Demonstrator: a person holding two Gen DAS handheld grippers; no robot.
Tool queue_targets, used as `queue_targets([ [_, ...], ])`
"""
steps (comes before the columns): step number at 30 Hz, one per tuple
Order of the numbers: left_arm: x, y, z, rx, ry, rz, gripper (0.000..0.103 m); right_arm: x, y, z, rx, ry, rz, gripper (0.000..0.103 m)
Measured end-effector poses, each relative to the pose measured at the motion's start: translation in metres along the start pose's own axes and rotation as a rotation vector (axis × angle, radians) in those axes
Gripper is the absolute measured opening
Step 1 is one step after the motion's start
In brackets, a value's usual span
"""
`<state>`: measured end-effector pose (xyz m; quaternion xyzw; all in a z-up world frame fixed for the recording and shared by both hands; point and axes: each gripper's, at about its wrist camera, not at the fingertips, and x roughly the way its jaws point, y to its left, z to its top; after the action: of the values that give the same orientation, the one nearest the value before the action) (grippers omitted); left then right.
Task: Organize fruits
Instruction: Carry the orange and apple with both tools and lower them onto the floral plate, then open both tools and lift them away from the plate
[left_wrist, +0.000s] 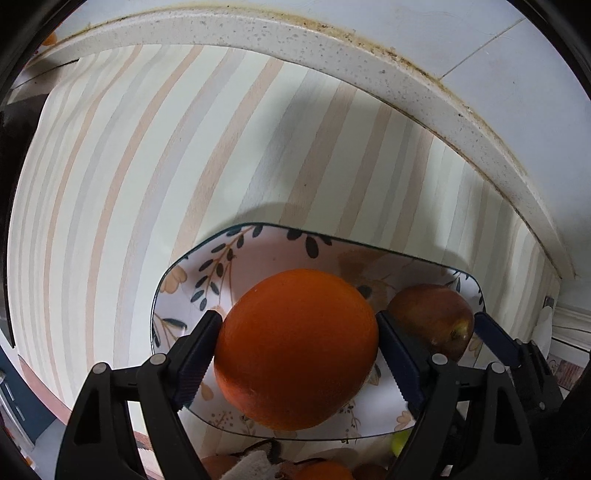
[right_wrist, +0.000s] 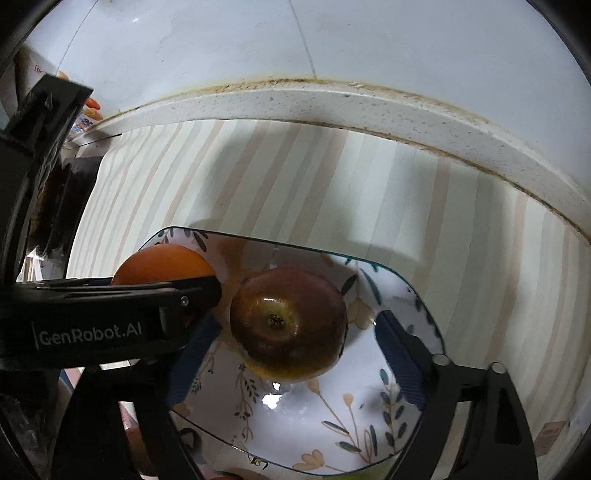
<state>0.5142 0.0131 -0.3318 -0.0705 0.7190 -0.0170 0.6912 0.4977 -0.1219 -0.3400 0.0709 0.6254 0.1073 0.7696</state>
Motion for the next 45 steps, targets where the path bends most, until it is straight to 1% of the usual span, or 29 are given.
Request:
queue_targets([
  [4, -0.023, 0.005, -0.003, 0.007, -0.071, 0.009, 0.084, -0.012, -0.002, -0.005, -0.003, 0.003, -0.011, 0.094],
  [6, -0.037, 0.005, -0.007, 0.007, -0.110, 0.019, 0.084, -0.018, -0.004, -0.009, -0.003, 0.010, -0.034, 0.094],
  [8, -0.050, 0.005, -0.015, 0.017, -0.151, 0.041, 0.084, -0.025, -0.005, -0.013, 0.004, 0.011, -0.033, 0.094],
  [9, -0.058, 0.005, -0.024, 0.024, -0.174, 0.066, 0.084, -0.031, -0.005, -0.017, 0.003, 0.010, -0.040, 0.094],
  [12, -0.071, 0.008, -0.038, 0.029, -0.213, 0.094, 0.084, -0.047, -0.006, -0.028, -0.008, 0.004, -0.043, 0.094],
  [14, -0.082, 0.013, -0.055, 0.027, -0.243, 0.105, 0.084, -0.057, -0.004, -0.036, -0.013, 0.002, -0.058, 0.094],
  [17, -0.094, 0.016, -0.080, 0.022, -0.276, 0.106, 0.084, -0.076, -0.004, -0.051, -0.015, -0.012, -0.055, 0.094],
  [22, -0.113, 0.018, -0.120, 0.018, -0.330, 0.116, 0.084, -0.111, 0.000, -0.074, -0.025, -0.060, -0.064, 0.094],
  [25, -0.125, 0.015, -0.143, 0.027, -0.372, 0.134, 0.084, -0.129, 0.004, -0.089, -0.037, -0.090, -0.088, 0.094],
  [38, -0.186, 0.012, -0.220, 0.052, -0.511, 0.113, 0.084, -0.214, 0.031, -0.151, -0.073, -0.215, -0.083, 0.094],
  [45, -0.201, 0.011, -0.250, 0.058, -0.544, 0.094, 0.084, -0.248, 0.035, -0.175, -0.065, -0.256, -0.067, 0.094],
])
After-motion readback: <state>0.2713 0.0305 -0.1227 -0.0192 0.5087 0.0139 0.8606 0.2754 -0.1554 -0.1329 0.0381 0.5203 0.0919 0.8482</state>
